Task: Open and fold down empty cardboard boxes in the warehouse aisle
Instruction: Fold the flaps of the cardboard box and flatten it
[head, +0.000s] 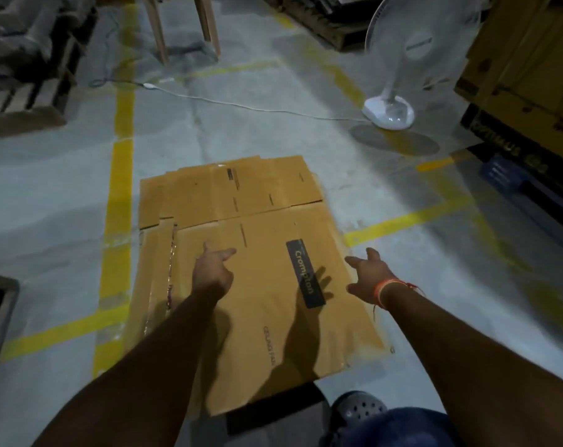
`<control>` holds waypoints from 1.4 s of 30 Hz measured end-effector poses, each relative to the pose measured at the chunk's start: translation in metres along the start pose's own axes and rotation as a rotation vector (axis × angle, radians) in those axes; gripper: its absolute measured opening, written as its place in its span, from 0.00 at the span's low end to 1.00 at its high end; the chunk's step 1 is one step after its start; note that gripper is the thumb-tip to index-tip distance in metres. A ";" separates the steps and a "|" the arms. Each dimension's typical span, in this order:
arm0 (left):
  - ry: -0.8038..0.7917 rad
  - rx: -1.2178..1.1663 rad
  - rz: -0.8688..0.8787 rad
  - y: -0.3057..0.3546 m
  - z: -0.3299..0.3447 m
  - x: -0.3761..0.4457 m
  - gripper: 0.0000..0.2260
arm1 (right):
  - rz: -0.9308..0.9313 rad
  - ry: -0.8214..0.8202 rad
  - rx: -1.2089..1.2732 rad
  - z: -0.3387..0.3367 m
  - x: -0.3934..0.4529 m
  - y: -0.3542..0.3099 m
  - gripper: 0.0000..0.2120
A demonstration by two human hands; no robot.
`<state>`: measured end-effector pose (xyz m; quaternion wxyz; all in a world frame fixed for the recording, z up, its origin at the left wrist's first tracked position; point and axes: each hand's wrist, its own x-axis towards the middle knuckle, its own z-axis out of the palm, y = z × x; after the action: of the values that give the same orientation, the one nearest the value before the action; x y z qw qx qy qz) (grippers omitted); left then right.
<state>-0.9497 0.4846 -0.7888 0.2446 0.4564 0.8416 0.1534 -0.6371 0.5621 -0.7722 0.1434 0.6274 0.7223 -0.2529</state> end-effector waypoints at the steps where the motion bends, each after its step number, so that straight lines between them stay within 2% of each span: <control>1: -0.030 -0.007 0.028 0.004 0.004 -0.001 0.28 | -0.003 -0.006 0.024 0.001 0.000 0.003 0.36; 4: -0.127 -0.027 0.100 0.026 0.013 -0.011 0.25 | 0.001 0.031 0.109 -0.007 -0.006 0.017 0.36; 7: -0.156 -0.031 0.224 0.062 0.021 -0.027 0.24 | 0.006 0.101 0.182 -0.018 -0.023 0.039 0.35; 14: -0.248 -0.023 0.536 0.196 0.043 -0.082 0.21 | 0.144 0.266 0.295 -0.034 -0.123 0.130 0.33; 23: -0.475 -0.083 0.917 0.353 0.094 -0.260 0.20 | 0.453 0.502 0.372 -0.022 -0.328 0.278 0.32; 30: -0.682 -0.070 1.148 0.415 0.152 -0.411 0.18 | 0.715 0.680 0.561 0.034 -0.472 0.361 0.30; 35: -0.771 -0.043 1.215 0.442 0.196 -0.462 0.17 | 0.801 0.781 0.718 0.070 -0.490 0.402 0.29; 42: -0.857 -0.042 1.219 0.511 0.311 -0.464 0.16 | 0.839 0.941 0.954 0.091 -0.425 0.491 0.27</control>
<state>-0.2088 0.3778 -0.6757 0.4315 0.8573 0.2671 0.0866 -0.0937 0.1998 -0.7164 -0.3784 0.8823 0.2240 -0.1680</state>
